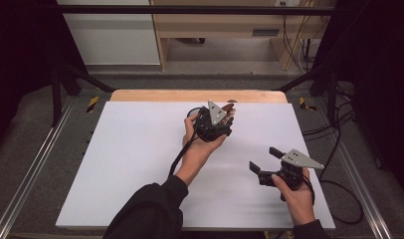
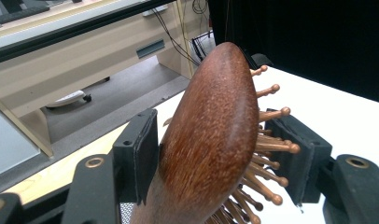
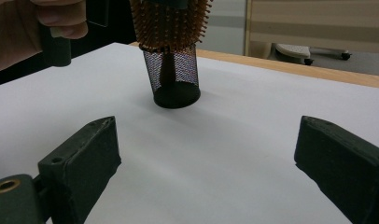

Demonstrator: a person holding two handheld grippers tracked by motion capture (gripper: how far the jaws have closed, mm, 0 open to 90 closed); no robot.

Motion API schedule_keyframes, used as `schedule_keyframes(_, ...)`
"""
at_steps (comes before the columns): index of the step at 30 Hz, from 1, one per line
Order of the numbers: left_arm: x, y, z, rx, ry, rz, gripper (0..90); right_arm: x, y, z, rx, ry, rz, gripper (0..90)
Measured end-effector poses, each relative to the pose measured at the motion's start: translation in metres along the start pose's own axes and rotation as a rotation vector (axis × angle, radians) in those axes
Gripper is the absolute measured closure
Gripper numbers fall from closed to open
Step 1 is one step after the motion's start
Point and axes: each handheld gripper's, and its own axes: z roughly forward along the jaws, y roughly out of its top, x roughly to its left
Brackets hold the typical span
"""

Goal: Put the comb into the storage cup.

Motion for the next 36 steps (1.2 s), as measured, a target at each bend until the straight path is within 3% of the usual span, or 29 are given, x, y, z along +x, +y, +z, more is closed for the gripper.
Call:
schedule_keyframes(15, 0.0016, -0.0024, 0.0, 0.001, 0.0, -0.002, 32.4, 0.0, 0.0, 0.0001, 0.002, 0.001, -0.002, 7.1)
schedule_keyframes(20, 0.0005, -0.0028, -0.0005, -0.005, 0.008, 0.021, 31.3, 0.0003, 0.0, 0.0002, 0.002, 0.003, 0.0, 7.1)
schedule_keyframes(36, 0.0029, -0.005, -0.0009, -0.011, -0.005, 0.014, 27.7, 0.0005, -0.0002, 0.0007, 0.004, 0.002, -0.003, 7.0)
